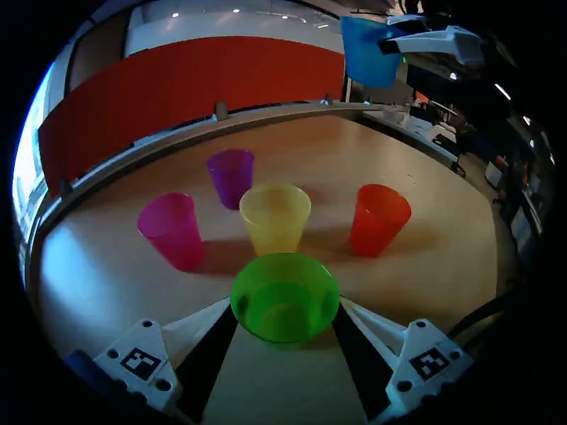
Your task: Pour water
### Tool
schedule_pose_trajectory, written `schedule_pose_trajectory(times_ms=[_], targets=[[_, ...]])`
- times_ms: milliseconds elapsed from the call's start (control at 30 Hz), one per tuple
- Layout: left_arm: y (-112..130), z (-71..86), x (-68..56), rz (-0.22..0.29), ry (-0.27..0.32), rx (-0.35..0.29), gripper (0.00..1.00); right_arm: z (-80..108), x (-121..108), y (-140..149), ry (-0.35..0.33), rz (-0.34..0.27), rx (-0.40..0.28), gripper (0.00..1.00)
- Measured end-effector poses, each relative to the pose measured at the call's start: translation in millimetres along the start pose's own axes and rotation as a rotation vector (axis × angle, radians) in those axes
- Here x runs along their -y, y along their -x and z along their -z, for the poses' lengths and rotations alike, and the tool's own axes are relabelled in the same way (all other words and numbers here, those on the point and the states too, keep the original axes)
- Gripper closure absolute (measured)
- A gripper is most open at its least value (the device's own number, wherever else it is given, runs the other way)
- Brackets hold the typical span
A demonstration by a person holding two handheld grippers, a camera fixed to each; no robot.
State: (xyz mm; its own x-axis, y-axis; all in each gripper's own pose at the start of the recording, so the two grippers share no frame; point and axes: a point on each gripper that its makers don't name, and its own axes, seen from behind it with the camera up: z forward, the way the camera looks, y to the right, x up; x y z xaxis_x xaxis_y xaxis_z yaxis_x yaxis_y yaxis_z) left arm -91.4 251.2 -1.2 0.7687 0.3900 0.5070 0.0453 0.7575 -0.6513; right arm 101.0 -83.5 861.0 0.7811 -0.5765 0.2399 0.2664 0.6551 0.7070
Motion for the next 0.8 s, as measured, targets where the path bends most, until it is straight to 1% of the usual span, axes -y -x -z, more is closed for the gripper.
schedule_pose_trajectory(times_ms=[267, 467, 667, 733, 800], targets=[[4.3, -0.9, 2.1, 0.003, 0.000, 0.004, 0.15, -4.9, -3.6, 3.0, 0.002, -0.007, 0.004, 0.10], [8.2, -0.3, 2.2, -0.005, -0.013, 0.012, 0.14, -11.7, -4.0, 4.4, -0.003, -0.007, 0.005, 0.10], [10.1, 0.3, 1.9, 0.006, -0.018, 0.029, 0.12, -22.1, -3.3, 10.6, -0.016, -0.010, 0.016, 0.10], [9.8, 1.4, 2.3, 0.008, -0.021, 0.029, 0.10, -27.4, -2.5, 14.3, -0.023, -0.011, 0.022, 0.10], [9.4, 2.6, 2.5, 0.010, -0.023, 0.029, 0.10, -33.2, -1.6, 18.5, -0.029, -0.013, 0.030, 0.10]])
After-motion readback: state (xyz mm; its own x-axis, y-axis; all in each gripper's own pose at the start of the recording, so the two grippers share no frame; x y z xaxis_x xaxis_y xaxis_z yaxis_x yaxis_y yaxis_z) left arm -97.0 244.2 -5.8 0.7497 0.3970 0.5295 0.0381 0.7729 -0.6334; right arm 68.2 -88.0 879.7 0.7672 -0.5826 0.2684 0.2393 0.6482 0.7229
